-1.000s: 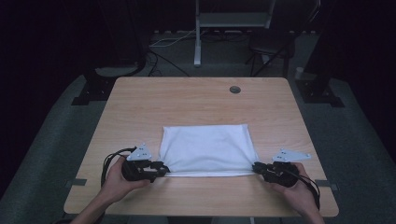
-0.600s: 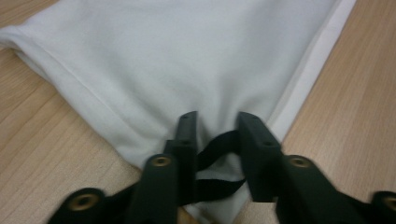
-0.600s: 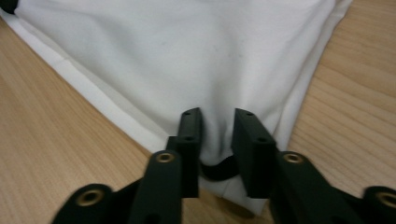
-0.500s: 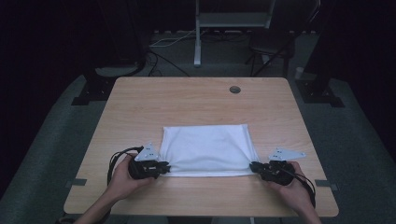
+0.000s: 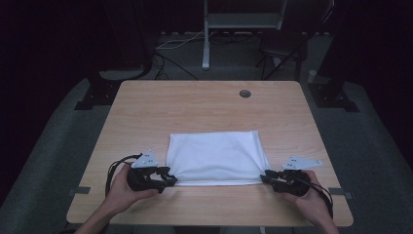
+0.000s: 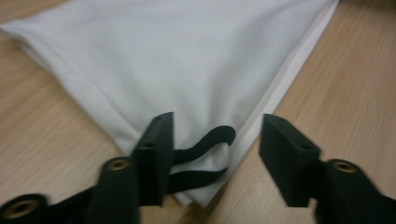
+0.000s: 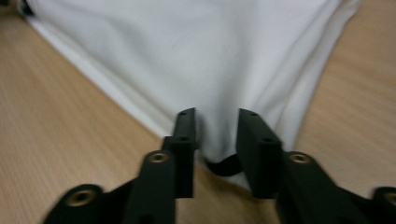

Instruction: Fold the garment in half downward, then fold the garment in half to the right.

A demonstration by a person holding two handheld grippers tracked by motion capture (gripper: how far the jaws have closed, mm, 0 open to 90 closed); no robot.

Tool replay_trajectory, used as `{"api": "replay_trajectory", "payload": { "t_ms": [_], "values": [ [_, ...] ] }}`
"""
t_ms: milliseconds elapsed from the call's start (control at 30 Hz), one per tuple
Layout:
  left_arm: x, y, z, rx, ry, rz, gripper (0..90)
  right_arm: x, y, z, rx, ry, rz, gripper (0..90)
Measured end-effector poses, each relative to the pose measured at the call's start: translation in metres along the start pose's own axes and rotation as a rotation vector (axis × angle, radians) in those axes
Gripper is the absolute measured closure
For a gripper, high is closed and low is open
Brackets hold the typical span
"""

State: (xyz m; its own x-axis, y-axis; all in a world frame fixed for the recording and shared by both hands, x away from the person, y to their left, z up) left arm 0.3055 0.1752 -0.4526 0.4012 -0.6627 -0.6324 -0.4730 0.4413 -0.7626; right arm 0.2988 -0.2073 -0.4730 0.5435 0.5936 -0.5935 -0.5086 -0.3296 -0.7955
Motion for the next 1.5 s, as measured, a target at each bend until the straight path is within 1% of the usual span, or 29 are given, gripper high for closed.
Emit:
{"api": "replay_trajectory", "payload": {
  "t_ms": [67, 100, 133, 167, 233, 300, 367, 433, 467, 500, 567, 600, 633, 667, 733, 767, 833, 867, 900, 933, 967, 1067, 1133, 1167, 1233, 1300, 1367, 1433, 1500],
  "values": [
    [-0.012, -0.003, 0.004, -0.030, -0.022, -0.043, 30.8, -0.005, -0.005, -0.003, 0.004, 0.015, -0.038, 57.4],
    [-0.019, -0.004, 0.006, -0.042, -0.033, -0.075, 30.8, -0.008, -0.008, -0.004, 0.013, 0.030, -0.057, 54.2],
    [-0.024, -0.006, 0.008, -0.053, -0.041, -0.093, 30.8, -0.010, -0.010, -0.006, 0.024, 0.041, -0.073, 52.2],
    [-0.032, -0.007, 0.011, -0.067, -0.055, -0.124, 30.8, -0.012, -0.011, -0.008, 0.032, 0.049, -0.081, 50.1],
    [-0.044, -0.009, 0.017, -0.083, -0.077, -0.167, 30.8, -0.015, -0.012, -0.012, 0.050, 0.071, -0.094, 46.2],
    [-0.057, -0.010, 0.022, -0.103, -0.097, -0.203, 30.6, -0.017, -0.013, -0.014, 0.074, 0.079, -0.105, 42.8],
    [-0.074, -0.013, 0.029, -0.109, -0.120, -0.251, 30.4, -0.018, -0.013, -0.014, 0.079, 0.086, -0.115, 41.5],
    [-0.095, -0.015, 0.042, -0.108, -0.157, -0.301, 30.3, -0.019, -0.014, -0.014, 0.083, 0.091, -0.121, 40.7],
    [-0.104, -0.016, 0.048, -0.105, -0.183, -0.315, 30.3, -0.020, -0.014, -0.014, 0.084, 0.095, -0.124, 40.4],
    [-0.117, -0.016, 0.057, -0.095, -0.229, -0.323, 30.3, -0.020, -0.014, -0.014, 0.084, 0.097, -0.126, 40.1],
    [-0.145, -0.012, 0.074, -0.079, -0.322, -0.346, 30.3, -0.021, -0.015, -0.014, 0.086, 0.101, -0.129, 39.0],
    [-0.159, -0.009, 0.081, -0.080, -0.357, -0.359, 30.3, -0.021, -0.014, -0.014, 0.090, 0.104, -0.131, 38.5],
    [-0.174, -0.003, 0.086, -0.092, -0.379, -0.373, 30.3, -0.021, -0.014, -0.014, 0.091, 0.105, -0.132, 37.5],
    [-0.184, 0.002, 0.087, -0.099, -0.388, -0.380, 30.3, -0.021, -0.013, -0.015, 0.097, 0.109, -0.127, 36.4],
    [-0.196, 0.014, 0.087, -0.100, -0.401, -0.379, 30.3, -0.020, -0.011, -0.017, 0.106, 0.117, -0.129, 35.5],
    [-0.199, 0.021, 0.085, -0.112, -0.394, -0.381, 30.3, -0.020, -0.011, -0.019, 0.115, 0.121, -0.132, 34.8],
    [-0.198, 0.034, 0.082, -0.142, -0.356, -0.389, 30.3, -0.018, -0.010, -0.022, 0.136, 0.132, -0.137, 32.4],
    [-0.194, 0.038, 0.081, -0.164, -0.347, -0.384, 26.8, -0.017, -0.010, -0.024, 0.145, 0.134, -0.138, 32.1],
    [-0.189, 0.042, 0.080, -0.184, -0.335, -0.370, 17.9, -0.016, -0.010, -0.025, 0.151, 0.135, -0.142, 31.9],
    [-0.184, 0.044, 0.078, -0.189, -0.323, -0.366, 17.9, -0.014, -0.011, -0.026, 0.153, 0.136, -0.146, 31.4],
    [-0.176, 0.043, 0.074, -0.197, -0.299, -0.375, 17.9, -0.014, -0.012, -0.026, 0.160, 0.136, -0.145, 30.4],
    [-0.151, 0.032, 0.060, -0.205, -0.226, -0.386, 17.8, -0.009, -0.015, -0.026, 0.188, 0.133, -0.136, 24.3],
    [-0.135, 0.022, 0.052, -0.199, -0.189, -0.377, 17.8, -0.007, -0.018, -0.027, 0.194, 0.131, -0.128, 22.6],
    [-0.124, 0.014, 0.048, -0.191, -0.170, -0.374, 17.8, -0.006, -0.019, -0.028, 0.194, 0.131, -0.127, 21.8],
    [-0.106, 0.003, 0.042, -0.190, -0.140, -0.365, 17.8, -0.005, -0.025, -0.030, 0.208, 0.126, -0.127, 20.7],
    [-0.091, -0.005, 0.039, -0.187, -0.126, -0.348, 17.8, -0.003, -0.031, -0.032, 0.221, 0.120, -0.126, 20.6],
    [-0.073, -0.013, 0.034, -0.182, -0.107, -0.331, 17.8, 0.001, -0.035, -0.034, 0.225, 0.110, -0.104, 19.7],
    [-0.058, -0.017, 0.029, -0.170, -0.086, -0.302, 17.9, 0.005, -0.037, -0.036, 0.233, 0.101, -0.082, 19.8],
    [-0.047, -0.020, 0.025, -0.158, -0.070, -0.287, 17.9, 0.009, -0.038, -0.037, 0.259, 0.089, -0.066, 22.4]
  ]
}}
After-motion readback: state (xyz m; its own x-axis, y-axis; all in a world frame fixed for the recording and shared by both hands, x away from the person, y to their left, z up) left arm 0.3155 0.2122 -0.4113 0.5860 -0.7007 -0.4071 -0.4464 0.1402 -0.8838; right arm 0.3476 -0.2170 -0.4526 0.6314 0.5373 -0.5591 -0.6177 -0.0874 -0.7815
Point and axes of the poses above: each handheld gripper's, and its own axes: x roughly forward along the jaws, y roughly out of its underside, z roughly to its left, the point moved 6 cm from there along x, roughly forward along the jaws, and after that the axes turned 1 degree about -x, right-handed, at the moved point
